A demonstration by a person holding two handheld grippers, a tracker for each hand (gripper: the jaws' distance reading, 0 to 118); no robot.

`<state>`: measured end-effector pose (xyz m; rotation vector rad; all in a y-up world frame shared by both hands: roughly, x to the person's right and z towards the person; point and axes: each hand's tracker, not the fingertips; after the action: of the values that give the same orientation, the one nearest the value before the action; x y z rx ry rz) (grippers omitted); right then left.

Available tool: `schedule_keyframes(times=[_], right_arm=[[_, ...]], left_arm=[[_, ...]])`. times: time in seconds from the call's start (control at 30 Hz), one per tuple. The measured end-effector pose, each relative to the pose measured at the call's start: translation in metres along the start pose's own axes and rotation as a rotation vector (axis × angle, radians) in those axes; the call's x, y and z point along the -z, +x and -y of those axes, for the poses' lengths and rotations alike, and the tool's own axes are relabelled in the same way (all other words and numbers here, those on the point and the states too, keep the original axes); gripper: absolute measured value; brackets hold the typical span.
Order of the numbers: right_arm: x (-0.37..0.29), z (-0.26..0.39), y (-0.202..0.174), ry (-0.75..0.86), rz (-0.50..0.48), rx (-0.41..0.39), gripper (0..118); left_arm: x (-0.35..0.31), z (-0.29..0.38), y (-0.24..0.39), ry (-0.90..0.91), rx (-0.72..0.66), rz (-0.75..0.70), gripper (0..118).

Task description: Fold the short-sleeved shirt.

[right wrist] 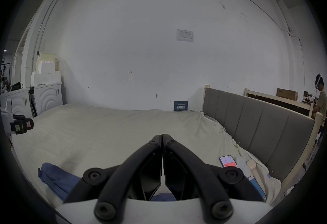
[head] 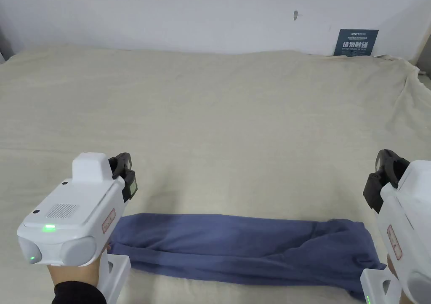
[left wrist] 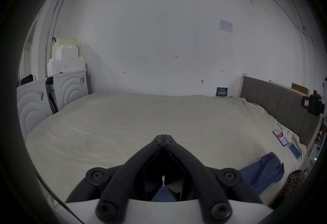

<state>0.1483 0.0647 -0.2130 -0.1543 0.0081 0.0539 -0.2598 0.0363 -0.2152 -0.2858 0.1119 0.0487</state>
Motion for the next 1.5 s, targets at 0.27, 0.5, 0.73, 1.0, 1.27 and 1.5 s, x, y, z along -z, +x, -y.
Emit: schedule_keyframes(times=[0.27,0.5,0.73,1.0,1.27,1.5], right_arm=[[0.005,0.000,-0.003,-0.021,-0.023,-0.003,0],[0.016,0.006,0.000,-0.046,-0.031,-0.007,0],[0.027,0.014,-0.003,-0.071,-0.030,-0.016,0],[0.037,0.021,-0.011,-0.100,-0.014,-0.023,0],[0.043,0.024,-0.021,-0.129,-0.004,-0.031,0],[0.045,0.023,-0.025,-0.142,0.006,-0.030,0]], left_arm=[[0.016,-0.005,-0.042,-0.170,-0.184,0.135,0],[0.043,0.007,-0.101,-0.386,-0.326,0.245,0],[0.068,0.039,-0.157,-0.574,-0.425,0.321,0],[0.090,0.079,-0.187,-0.745,-0.526,0.351,2],[0.105,0.111,-0.187,-0.805,-0.547,0.338,75],[0.114,0.117,-0.190,-0.772,-0.563,0.437,75]])
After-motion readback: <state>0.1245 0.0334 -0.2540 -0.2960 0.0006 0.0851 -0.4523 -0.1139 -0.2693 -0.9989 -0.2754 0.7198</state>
